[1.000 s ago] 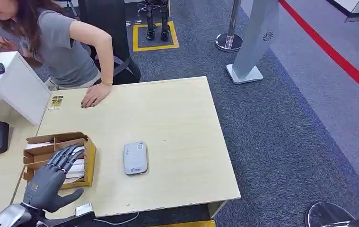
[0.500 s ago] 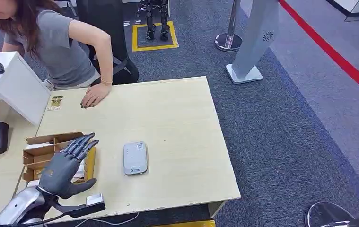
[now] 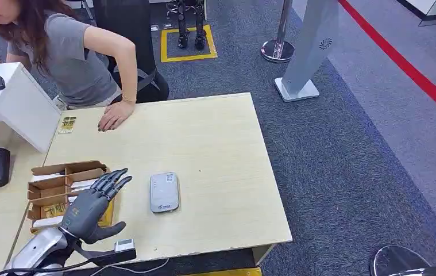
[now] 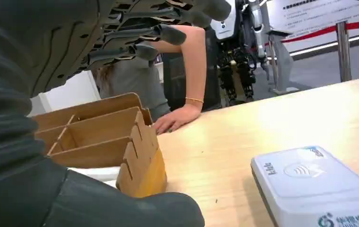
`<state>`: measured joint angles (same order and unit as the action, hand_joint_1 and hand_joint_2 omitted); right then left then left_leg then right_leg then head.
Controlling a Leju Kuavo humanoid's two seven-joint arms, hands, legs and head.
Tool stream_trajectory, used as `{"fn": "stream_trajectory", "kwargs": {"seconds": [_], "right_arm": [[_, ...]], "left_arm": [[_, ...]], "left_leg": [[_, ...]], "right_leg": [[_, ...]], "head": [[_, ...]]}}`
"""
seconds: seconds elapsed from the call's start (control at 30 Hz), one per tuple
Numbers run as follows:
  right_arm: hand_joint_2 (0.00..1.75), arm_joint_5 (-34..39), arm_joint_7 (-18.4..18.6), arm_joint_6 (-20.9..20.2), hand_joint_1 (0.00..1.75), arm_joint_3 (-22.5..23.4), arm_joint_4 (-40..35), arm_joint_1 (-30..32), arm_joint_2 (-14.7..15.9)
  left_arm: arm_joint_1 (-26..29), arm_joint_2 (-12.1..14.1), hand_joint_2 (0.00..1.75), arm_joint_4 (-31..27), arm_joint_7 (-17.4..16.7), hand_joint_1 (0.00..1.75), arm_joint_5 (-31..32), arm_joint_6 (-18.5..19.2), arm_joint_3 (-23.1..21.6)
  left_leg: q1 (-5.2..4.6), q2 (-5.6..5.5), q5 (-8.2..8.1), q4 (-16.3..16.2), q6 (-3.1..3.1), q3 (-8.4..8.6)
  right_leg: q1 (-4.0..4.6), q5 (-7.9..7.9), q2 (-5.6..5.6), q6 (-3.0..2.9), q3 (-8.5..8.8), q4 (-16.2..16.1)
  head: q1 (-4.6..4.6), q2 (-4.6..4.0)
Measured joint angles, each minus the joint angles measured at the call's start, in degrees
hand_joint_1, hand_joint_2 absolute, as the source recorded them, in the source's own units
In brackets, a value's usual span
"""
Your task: Pass the card to the sensor for recognition and then transmit it.
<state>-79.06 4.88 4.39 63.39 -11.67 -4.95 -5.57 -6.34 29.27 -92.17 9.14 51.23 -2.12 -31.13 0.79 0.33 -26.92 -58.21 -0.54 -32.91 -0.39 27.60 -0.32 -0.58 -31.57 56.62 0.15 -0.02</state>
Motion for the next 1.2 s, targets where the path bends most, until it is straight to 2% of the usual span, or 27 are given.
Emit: {"fn": "stream_trajectory", "kwargs": {"seconds": [0.17,0.33,0.6,0.83,1.07,1.2], "right_arm": [[0.00,-0.1,0.8,0.0,0.00,0.0,0.0,0.2,0.0],[0.00,0.0,0.4,0.1,0.00,0.0,0.0,0.2,0.3],[0.00,-0.2,-0.7,0.2,0.00,-0.1,0.0,0.2,0.7],[0.00,-0.1,-0.8,0.2,0.00,-0.1,0.0,0.2,0.7],[0.00,-0.2,-0.1,0.3,0.00,-0.1,0.0,0.4,0.7],[0.00,-0.7,-0.1,0.3,0.00,-0.1,0.0,0.3,0.7]], "left_arm": [[1.4,-0.9,1.75,1.0,-1.3,0.00,2.6,-3.7,-1.5],[3.5,-0.9,1.75,1.1,-4.8,0.00,8.5,-8.3,-1.7],[8.2,-0.2,1.75,-1.4,-7.3,0.00,14.2,-11.4,-1.0],[13.9,1.5,1.75,-5.0,-12.3,0.00,19.6,-14.6,2.9],[22.5,5.1,1.75,-8.9,-21.9,0.00,25.0,-18.1,8.6],[26.3,6.6,1.75,-9.8,-24.5,0.00,26.0,-18.9,11.6]], "left_leg": [[-0.01,0.01,0.00,0.0,0.00,0.00],[0.00,0.01,-0.01,0.0,0.01,-0.01],[0.01,0.00,-0.01,0.0,0.01,-0.02],[0.01,0.01,-0.01,0.0,0.01,-0.02],[0.02,0.02,-0.03,0.0,-0.01,-0.02],[0.02,0.01,-0.03,0.0,0.00,-0.03]], "right_leg": [[0.00,0.00,0.02,0.00,0.00,0.0],[0.00,0.01,0.02,0.01,0.01,0.0],[0.00,0.02,0.01,0.01,0.01,0.0],[0.00,0.02,0.01,0.01,0.01,0.0],[0.01,0.06,0.03,0.00,0.00,0.0],[0.01,0.11,0.00,0.04,0.01,0.0]], "head": [[0.00,0.00],[0.00,0.00],[0.00,0.00],[0.02,0.00],[0.00,0.00],[0.00,-0.02]]}}
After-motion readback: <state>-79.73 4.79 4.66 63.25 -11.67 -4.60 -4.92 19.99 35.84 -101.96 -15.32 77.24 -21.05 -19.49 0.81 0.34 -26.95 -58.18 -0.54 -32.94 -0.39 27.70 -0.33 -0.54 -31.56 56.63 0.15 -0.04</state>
